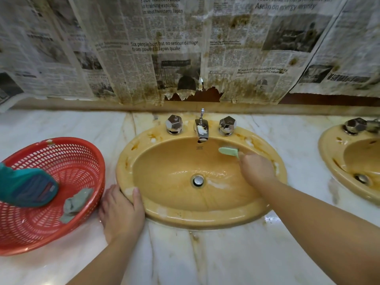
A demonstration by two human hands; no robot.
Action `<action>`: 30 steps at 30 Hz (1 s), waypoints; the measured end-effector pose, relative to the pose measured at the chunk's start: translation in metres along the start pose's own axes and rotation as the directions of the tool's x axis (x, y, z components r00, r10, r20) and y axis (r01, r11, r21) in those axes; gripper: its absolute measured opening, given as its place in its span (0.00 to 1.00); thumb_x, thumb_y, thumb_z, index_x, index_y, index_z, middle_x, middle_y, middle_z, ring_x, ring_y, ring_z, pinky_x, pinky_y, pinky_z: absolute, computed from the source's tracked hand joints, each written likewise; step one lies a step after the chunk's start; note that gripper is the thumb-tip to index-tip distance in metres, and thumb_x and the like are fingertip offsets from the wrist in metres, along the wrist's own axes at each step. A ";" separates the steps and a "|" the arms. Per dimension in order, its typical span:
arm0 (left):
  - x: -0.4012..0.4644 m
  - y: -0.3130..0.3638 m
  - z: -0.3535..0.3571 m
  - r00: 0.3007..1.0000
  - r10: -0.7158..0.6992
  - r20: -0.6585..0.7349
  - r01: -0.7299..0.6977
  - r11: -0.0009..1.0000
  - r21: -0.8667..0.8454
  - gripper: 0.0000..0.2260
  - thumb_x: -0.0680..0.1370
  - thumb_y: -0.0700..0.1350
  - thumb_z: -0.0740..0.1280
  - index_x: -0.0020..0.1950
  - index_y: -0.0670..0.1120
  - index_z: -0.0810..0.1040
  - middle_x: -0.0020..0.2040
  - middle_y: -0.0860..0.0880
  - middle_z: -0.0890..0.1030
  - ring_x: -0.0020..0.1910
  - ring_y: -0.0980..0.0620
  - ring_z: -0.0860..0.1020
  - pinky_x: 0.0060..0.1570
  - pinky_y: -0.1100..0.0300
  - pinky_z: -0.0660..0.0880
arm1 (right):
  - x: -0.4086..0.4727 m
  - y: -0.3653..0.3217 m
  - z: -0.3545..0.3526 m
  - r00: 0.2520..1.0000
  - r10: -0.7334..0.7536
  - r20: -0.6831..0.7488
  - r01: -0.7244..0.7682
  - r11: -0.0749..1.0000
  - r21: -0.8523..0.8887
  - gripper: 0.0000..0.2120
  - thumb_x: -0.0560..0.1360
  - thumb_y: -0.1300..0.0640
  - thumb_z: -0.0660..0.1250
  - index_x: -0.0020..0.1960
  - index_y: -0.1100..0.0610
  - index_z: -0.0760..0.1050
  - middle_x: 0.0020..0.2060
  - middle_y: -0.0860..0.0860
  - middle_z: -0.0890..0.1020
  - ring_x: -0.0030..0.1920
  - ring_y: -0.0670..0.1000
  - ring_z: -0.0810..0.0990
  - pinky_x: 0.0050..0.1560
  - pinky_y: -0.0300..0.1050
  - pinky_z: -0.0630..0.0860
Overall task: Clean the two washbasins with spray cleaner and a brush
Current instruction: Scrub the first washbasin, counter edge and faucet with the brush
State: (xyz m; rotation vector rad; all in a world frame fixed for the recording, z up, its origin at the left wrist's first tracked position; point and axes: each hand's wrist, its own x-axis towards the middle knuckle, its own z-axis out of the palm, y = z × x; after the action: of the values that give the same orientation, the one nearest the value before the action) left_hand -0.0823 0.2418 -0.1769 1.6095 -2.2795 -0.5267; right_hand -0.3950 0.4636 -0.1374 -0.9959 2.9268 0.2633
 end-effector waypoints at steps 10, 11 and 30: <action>0.001 -0.003 0.001 1.000 0.029 0.008 -0.029 0.999 0.028 0.26 0.82 0.58 0.59 0.71 0.40 0.66 0.69 0.37 0.72 0.70 0.36 0.67 0.70 0.37 0.64 | -0.015 0.006 -0.012 0.994 0.087 0.065 -0.082 0.994 -0.075 0.15 0.77 0.65 0.56 0.53 0.52 0.78 0.43 0.50 0.80 0.40 0.55 0.79 0.37 0.46 0.70; 0.001 -0.002 0.001 0.999 0.031 0.009 -0.031 0.999 0.027 0.26 0.82 0.58 0.59 0.71 0.40 0.66 0.69 0.37 0.71 0.70 0.36 0.67 0.70 0.37 0.64 | -0.017 0.008 -0.013 0.996 0.089 0.019 -0.088 0.993 -0.074 0.14 0.78 0.64 0.56 0.53 0.52 0.77 0.42 0.50 0.80 0.38 0.55 0.78 0.34 0.45 0.69; 0.001 -0.004 0.005 0.999 0.052 -0.013 -0.052 0.999 0.006 0.27 0.82 0.59 0.58 0.72 0.39 0.65 0.70 0.37 0.71 0.70 0.35 0.66 0.70 0.35 0.63 | -0.009 0.003 -0.058 0.791 0.126 0.599 -0.088 0.992 -0.093 0.11 0.76 0.52 0.71 0.40 0.56 0.74 0.35 0.51 0.75 0.36 0.53 0.75 0.39 0.46 0.74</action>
State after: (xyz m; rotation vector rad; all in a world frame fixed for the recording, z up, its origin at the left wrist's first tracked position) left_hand -0.0815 0.2402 -0.1828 1.5472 -2.3080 -0.4962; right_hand -0.3890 0.4612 -0.0787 -0.5924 2.3883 0.5613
